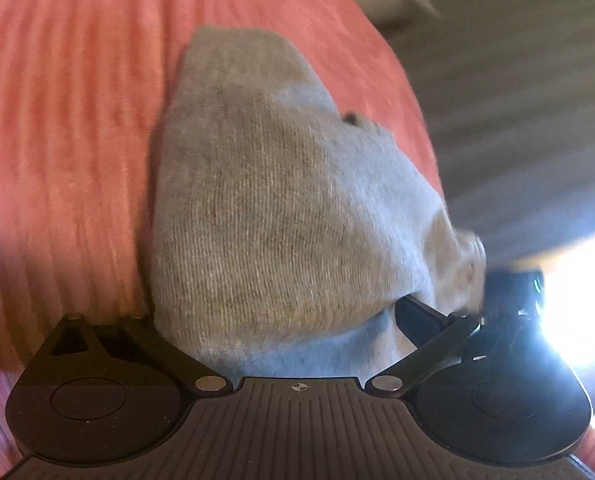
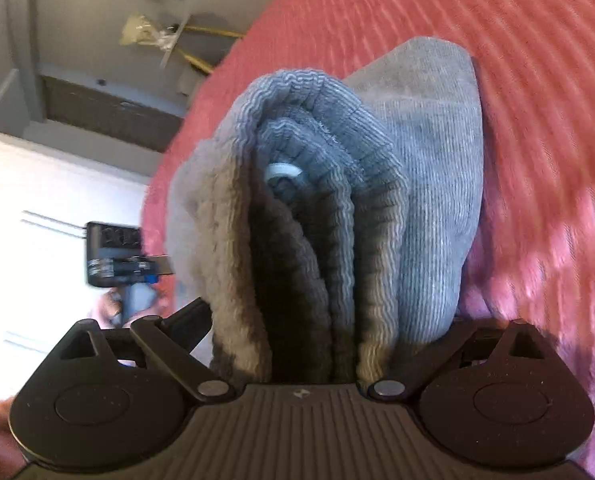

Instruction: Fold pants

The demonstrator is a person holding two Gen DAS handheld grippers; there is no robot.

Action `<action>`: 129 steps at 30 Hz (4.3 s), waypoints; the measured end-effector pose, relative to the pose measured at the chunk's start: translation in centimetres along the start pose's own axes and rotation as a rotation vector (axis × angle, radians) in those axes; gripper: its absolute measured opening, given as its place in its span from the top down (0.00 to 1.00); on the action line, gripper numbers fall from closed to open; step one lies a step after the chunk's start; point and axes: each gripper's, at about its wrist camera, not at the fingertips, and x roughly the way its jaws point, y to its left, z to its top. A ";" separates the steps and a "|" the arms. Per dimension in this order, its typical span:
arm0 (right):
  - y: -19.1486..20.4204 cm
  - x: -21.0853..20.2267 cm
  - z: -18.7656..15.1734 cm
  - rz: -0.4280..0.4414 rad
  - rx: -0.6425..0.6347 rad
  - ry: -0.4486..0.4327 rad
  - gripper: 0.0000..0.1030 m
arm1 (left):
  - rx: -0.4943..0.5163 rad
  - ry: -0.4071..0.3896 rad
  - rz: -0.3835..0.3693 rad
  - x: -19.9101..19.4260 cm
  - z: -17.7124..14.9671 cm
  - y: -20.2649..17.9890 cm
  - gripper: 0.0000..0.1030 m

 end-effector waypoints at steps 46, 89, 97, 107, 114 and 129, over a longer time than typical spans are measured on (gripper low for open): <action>13.5 2.0 6.1 -0.650 -0.273 -0.323 0.07 | 0.020 -0.525 0.374 -10.4 3.4 -1.7 0.26; 18.5 4.0 -19.0 -0.892 -0.434 -0.366 0.06 | 0.293 -0.453 0.809 -4.1 -17.0 -12.7 0.03; 19.5 5.4 -16.8 -0.943 -0.455 -0.433 0.06 | 0.460 -0.472 0.917 -3.6 -16.1 -14.9 0.03; 17.2 5.9 -15.5 -0.954 -0.370 -0.463 0.06 | 0.215 -0.419 0.754 -3.4 -14.2 -11.5 0.03; 15.7 5.9 -14.6 -0.936 -0.302 -0.461 0.06 | 0.269 -0.358 0.784 -1.1 -13.6 -12.1 0.03; 15.5 6.2 -14.3 -0.928 -0.307 -0.466 0.06 | 0.223 -0.359 0.818 -0.6 -12.9 -11.0 0.03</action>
